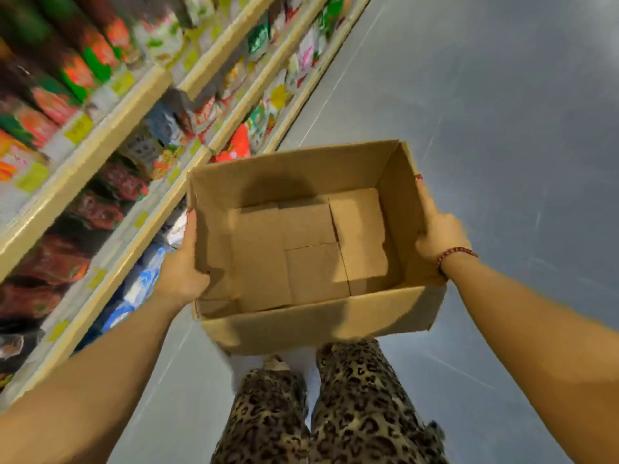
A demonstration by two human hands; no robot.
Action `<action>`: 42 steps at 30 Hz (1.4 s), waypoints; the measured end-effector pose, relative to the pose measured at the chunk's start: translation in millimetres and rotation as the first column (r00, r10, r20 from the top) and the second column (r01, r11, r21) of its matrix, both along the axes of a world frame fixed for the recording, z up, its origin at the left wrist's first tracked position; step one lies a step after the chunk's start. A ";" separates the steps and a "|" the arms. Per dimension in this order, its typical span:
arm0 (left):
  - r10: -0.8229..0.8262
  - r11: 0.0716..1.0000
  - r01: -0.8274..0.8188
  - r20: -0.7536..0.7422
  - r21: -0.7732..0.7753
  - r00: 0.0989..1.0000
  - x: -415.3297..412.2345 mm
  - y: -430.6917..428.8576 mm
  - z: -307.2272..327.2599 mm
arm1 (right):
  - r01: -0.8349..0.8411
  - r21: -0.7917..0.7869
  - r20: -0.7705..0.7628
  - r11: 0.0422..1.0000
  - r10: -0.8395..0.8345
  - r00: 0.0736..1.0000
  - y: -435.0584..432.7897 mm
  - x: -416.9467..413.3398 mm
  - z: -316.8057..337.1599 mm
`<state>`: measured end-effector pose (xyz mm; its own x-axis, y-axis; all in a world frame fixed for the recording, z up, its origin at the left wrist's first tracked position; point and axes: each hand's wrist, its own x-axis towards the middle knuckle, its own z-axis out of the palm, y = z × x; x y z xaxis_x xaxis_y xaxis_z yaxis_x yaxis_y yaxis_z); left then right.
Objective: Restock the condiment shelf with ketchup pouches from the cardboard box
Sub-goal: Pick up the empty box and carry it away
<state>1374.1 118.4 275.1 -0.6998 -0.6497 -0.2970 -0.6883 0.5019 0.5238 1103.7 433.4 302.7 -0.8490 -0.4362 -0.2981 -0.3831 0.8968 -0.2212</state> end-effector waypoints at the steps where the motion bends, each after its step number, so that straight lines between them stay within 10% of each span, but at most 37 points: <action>1: -0.042 0.999 0.042 -0.013 -0.002 0.999 -19.0 -0.9 12.4 | 0.035 -0.011 -0.013 0.999 -0.035 0.999 9.9 -11.3 10.4; 21: -0.409 0.907 0.397 -0.073 -0.143 0.910 -381.9 -39.1 94.4 | 0.307 -0.160 -0.133 0.938 -0.328 0.935 53.2 -256.0 88.3; 42: -0.385 0.918 0.390 0.077 -0.069 0.920 -772.2 -131.3 66.3 | 0.331 -0.115 -0.069 0.936 -0.340 0.938 -35.6 -635.3 62.3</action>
<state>602.0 -12.9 341.4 -0.8841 -0.3549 -0.3039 -0.4600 0.7749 0.4335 468.4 397.9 364.9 -0.9717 -0.1451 -0.1865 -0.0852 0.9514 -0.2961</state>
